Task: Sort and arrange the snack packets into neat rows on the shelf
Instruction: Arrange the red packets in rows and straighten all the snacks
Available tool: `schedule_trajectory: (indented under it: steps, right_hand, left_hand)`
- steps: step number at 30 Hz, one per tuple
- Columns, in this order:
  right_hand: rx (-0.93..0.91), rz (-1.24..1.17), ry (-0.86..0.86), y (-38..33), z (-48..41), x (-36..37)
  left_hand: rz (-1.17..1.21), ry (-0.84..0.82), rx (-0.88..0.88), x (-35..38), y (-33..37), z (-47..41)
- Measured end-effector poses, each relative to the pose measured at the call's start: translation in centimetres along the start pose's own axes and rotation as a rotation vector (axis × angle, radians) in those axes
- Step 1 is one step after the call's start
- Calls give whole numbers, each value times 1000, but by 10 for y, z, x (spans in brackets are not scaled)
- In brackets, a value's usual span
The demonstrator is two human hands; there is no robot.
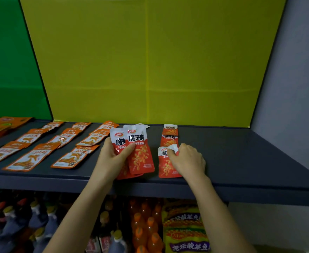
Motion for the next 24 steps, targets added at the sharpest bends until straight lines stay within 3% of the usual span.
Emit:
schedule_trajectory:
  steps: [9,11,14,18,21,24]
  right_hand:
    - [-24,67,139,-1,8,-11]
    - [-56,-102,148,-1,10,-14]
    - [-79,-497,11,-7,12,-11]
    - [-120,-534,78,-4,2,-28]
    - [-103,-696,20,5,-14,-36]
    - [-108,-712,35,19,-45,-51]
  left_hand:
    - [-27,-60,40,13,8,-5]
    - [-28,-91,59,22,11,-5]
    - [-31,-134,118,44,20,-9]
    - [-14,-143,133,73,30,-18]
    - [48,-197,33,90,33,-26]
    - [26,-192,-57,95,34,-38]
Point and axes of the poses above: each hand's wrist, its own z-axis away from the middle knuckle, its own x-axis out of the palm, y = z × x, the point moved 7 cm from there along -z, towards the middle knuckle, and after that the axes turned 13 degrees about -z, right-handed, at the moved point
